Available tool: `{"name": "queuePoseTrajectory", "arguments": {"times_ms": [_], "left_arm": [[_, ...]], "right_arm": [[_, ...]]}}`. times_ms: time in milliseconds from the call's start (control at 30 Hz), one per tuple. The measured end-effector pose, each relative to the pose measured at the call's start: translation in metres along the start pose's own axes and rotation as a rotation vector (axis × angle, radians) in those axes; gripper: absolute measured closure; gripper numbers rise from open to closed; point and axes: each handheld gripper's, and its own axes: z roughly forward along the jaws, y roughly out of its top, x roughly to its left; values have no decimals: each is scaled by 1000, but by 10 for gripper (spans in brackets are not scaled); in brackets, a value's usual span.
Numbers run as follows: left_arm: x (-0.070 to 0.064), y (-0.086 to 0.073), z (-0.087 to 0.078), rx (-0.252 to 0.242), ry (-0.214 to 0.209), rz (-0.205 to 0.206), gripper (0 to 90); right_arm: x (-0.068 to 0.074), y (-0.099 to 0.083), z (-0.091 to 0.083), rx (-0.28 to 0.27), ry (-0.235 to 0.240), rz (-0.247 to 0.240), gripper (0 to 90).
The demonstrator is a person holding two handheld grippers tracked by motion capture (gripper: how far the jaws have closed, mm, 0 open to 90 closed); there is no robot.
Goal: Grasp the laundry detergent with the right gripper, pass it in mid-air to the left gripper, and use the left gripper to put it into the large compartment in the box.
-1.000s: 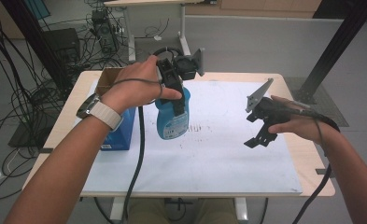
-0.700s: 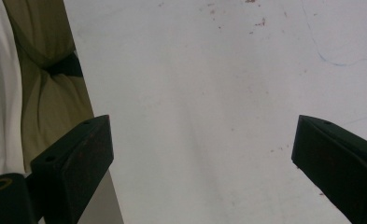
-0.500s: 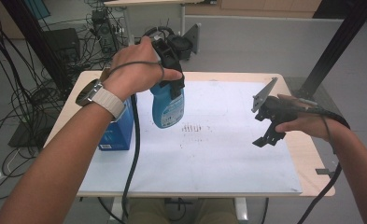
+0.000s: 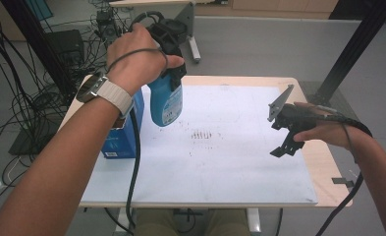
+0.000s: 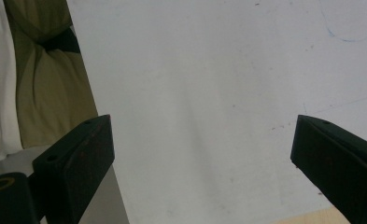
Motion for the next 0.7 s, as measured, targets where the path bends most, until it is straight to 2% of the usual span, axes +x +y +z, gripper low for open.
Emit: {"name": "queuePoseTrajectory", "arguments": {"times_ms": [33,133,200,267,433,500,533,567,700], "left_arm": [[3,0,-2,4,5,-20,373],[10,-1,-7,11,17,-39,373],[14,-3,-10,6,21,-81,374],[18,-5,-12,1,23,-97,374],[26,-8,-15,-8,27,-172,374],[31,-9,-17,4,31,-184,374],[32,-9,-17,-3,33,-212,374],[34,-10,-17,7,35,-214,374],[43,-13,-18,5,35,-264,374]], "right_arm": [[0,-1,0,2,0,-3,63],[-1,-3,-2,1,-3,0,63],[-2,-6,-3,-1,-5,3,62],[-2,-7,-2,-2,-6,2,62],[-4,-8,-1,-1,-11,5,63],[-4,-8,-1,-3,-13,5,63],[-4,-7,-2,-5,-12,7,64],[-5,-7,-2,-5,-15,3,63],[-5,-5,-2,-6,-15,1,64]]}}
